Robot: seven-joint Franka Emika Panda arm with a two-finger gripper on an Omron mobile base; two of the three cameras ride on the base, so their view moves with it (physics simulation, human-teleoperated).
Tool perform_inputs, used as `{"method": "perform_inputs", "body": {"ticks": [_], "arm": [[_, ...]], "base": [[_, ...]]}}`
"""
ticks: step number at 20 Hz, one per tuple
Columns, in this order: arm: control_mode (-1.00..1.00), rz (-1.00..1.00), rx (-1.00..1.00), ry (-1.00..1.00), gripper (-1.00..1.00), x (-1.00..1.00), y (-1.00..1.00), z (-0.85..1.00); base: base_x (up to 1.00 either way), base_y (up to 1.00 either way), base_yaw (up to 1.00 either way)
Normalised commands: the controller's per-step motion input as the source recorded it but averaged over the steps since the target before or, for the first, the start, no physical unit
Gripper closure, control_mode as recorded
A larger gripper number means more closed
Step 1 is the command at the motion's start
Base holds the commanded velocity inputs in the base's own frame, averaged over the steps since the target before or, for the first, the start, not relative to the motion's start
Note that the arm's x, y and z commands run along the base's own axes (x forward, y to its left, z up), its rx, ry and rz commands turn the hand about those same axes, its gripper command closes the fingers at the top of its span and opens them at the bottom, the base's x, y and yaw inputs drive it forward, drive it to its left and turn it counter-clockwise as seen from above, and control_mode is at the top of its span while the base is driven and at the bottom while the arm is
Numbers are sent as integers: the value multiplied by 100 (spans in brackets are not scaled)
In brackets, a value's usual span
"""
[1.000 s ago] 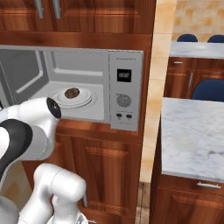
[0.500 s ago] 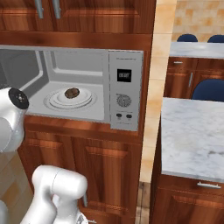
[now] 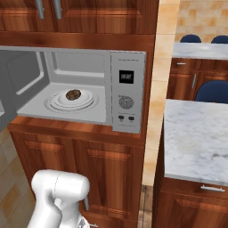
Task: Retrieve the reheated potato from the microwave, then place the potato, cheese, and condiment on the cutting board.
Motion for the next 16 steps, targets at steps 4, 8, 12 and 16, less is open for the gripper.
{"method": "perform_inputs", "body": {"ticks": [4, 8, 12, 16], "arm": [[-100, -13, -4, -9, -100, 8, 65, -22], [-100, -13, -3, -4, -100, 16, 58, -21], [-100, -14, -4, 0, -100, 18, 29, -16], [-100, -7, -4, 12, -100, 9, -23, -5]], "base": [[0, 0, 0], [0, 0, 0], [0, 0, 0], [0, 0, 0]]}}
